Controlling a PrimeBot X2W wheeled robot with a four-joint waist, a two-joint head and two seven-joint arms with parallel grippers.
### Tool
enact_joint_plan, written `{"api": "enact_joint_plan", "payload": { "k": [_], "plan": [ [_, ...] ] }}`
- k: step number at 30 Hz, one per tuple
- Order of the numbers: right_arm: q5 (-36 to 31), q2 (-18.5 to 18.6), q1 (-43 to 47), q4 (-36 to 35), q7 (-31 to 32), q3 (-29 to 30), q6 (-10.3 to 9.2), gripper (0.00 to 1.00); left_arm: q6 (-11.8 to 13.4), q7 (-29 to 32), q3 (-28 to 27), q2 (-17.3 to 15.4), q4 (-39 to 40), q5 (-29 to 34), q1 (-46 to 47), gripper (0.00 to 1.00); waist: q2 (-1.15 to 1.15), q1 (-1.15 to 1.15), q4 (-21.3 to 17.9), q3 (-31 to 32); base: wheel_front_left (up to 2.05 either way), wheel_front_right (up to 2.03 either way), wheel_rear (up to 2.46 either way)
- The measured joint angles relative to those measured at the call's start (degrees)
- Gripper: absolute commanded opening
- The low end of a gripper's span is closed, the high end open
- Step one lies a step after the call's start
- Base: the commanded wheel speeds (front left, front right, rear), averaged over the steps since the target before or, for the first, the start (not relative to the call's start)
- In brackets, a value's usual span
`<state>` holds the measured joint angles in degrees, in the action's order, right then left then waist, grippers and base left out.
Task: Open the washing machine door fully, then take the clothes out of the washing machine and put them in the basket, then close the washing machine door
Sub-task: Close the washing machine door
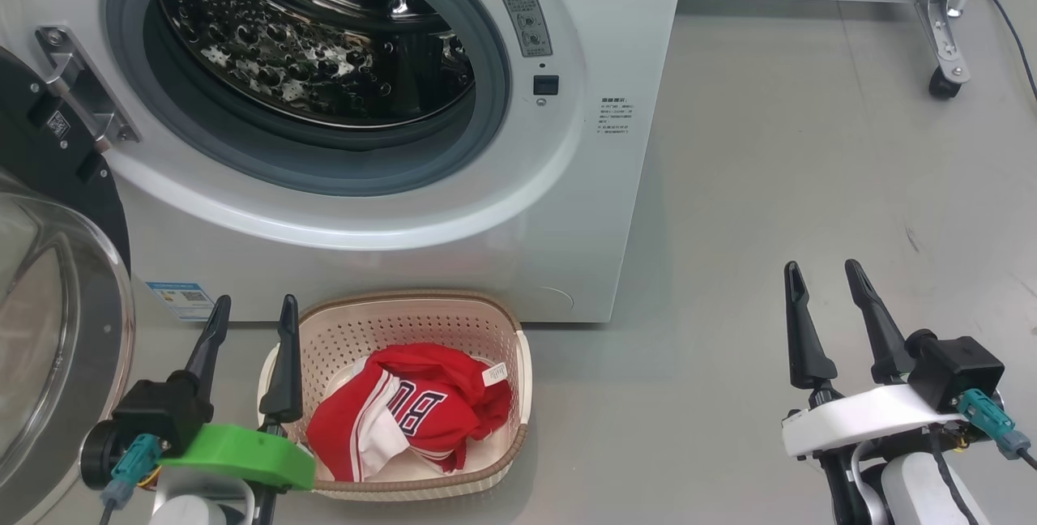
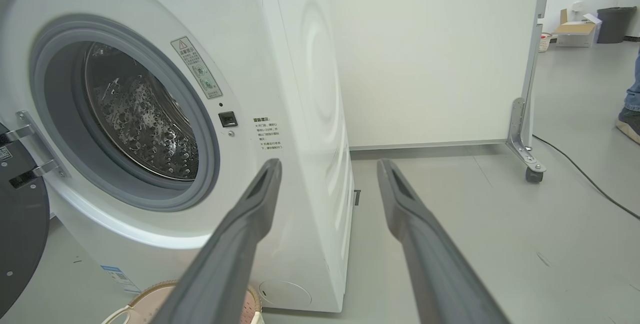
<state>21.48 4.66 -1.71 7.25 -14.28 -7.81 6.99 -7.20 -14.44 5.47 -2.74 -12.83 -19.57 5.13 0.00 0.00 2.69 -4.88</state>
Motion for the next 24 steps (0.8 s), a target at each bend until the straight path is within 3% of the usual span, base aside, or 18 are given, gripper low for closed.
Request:
{"api": "enact_joint_plan", "payload": {
  "k": [24],
  "plan": [
    [0.0,-0.2,0.0,-0.1,0.0,-0.2,0.0,1.0,0.0,0.0,-0.2,0.0,2.1,0.5,-2.0,1.0,0.0,0.0,-0.1,-0.5,-0.01,0.02,-0.02]
  ]
}}
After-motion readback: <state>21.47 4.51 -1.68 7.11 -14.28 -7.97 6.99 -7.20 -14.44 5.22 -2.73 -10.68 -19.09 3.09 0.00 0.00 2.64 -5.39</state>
